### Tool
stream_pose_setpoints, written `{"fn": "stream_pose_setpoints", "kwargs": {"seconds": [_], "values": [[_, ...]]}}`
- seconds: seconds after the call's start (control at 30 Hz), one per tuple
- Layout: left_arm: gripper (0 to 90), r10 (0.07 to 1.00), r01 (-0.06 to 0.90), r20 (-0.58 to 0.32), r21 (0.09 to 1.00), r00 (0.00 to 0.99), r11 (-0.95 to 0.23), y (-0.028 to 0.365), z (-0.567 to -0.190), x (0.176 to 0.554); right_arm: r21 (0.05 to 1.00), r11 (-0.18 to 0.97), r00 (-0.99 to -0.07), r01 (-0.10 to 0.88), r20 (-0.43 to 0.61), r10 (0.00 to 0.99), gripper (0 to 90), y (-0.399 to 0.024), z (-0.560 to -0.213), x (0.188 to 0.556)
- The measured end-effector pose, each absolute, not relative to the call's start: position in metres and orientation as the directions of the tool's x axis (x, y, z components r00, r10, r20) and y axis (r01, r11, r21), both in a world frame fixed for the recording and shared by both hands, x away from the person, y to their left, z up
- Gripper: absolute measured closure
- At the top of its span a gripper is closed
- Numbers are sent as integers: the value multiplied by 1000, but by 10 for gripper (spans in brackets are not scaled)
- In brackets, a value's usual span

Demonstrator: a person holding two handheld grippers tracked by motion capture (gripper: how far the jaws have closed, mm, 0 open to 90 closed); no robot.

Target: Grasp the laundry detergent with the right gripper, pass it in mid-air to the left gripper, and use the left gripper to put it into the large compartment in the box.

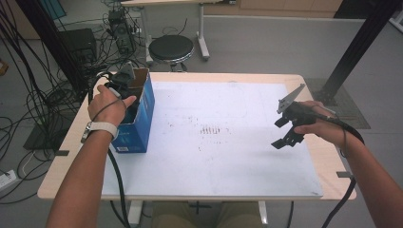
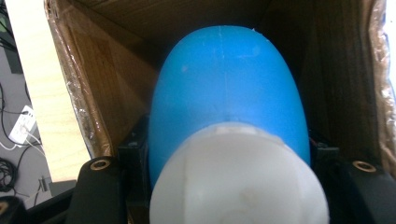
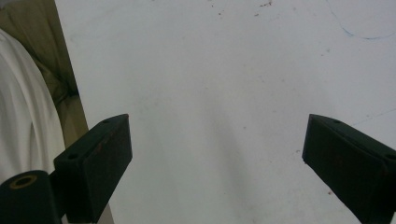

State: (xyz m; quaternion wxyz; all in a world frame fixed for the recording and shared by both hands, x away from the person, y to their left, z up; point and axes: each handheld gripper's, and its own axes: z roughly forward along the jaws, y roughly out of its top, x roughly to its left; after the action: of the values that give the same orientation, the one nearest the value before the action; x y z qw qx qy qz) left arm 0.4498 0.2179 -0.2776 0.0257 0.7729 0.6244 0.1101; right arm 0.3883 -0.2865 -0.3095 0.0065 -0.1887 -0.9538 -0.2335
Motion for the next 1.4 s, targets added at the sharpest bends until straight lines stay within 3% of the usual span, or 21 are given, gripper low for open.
{"fn": "stream_pose_setpoints", "kwargs": {"seconds": [1.4], "values": [[372,973,959,129,184,192,-214,220,-278,449,447,816,-927,367,102,361,83,-288,-310,388]]}}
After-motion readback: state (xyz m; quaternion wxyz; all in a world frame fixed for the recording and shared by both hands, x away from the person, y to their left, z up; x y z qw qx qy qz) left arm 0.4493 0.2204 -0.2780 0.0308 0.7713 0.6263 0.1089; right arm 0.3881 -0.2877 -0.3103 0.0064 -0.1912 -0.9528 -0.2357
